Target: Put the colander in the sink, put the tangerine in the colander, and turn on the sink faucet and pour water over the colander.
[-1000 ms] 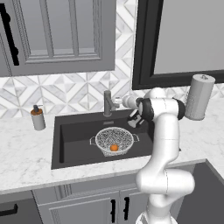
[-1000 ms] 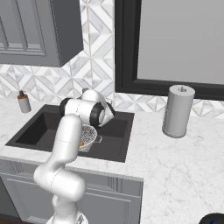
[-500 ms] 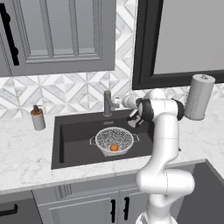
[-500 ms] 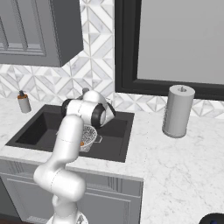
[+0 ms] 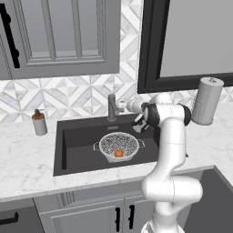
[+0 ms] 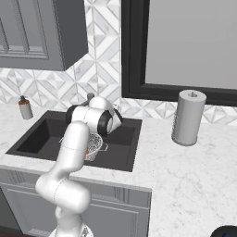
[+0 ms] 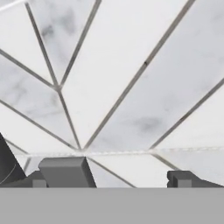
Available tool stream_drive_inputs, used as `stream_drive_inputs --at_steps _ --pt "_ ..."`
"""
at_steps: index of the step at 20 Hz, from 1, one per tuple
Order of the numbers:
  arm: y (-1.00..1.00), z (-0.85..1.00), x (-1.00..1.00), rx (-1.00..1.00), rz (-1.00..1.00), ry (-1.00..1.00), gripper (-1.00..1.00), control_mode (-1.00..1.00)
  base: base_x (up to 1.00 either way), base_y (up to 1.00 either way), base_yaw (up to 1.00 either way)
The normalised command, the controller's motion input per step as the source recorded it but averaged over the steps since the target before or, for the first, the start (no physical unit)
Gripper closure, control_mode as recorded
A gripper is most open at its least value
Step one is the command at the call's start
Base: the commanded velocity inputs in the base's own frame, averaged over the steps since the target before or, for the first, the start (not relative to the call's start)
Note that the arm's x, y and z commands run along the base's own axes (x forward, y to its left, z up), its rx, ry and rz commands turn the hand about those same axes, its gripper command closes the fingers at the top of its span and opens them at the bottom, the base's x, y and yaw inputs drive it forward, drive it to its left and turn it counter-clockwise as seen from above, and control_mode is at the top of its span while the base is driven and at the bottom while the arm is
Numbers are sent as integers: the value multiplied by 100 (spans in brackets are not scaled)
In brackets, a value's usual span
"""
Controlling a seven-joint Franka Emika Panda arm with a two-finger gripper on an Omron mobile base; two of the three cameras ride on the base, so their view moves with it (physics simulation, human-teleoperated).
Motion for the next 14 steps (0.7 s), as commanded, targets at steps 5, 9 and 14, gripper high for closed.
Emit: stream_drive_inputs --at_steps 5,9,14 --pt "0 0 2 0 0 0 -100 -100 0 0 0" --pt "0 0 0 0 0 0 -100 -100 0 0 0" --pt "-16 0 0 0 0 0 -100 -100 0 0 0"
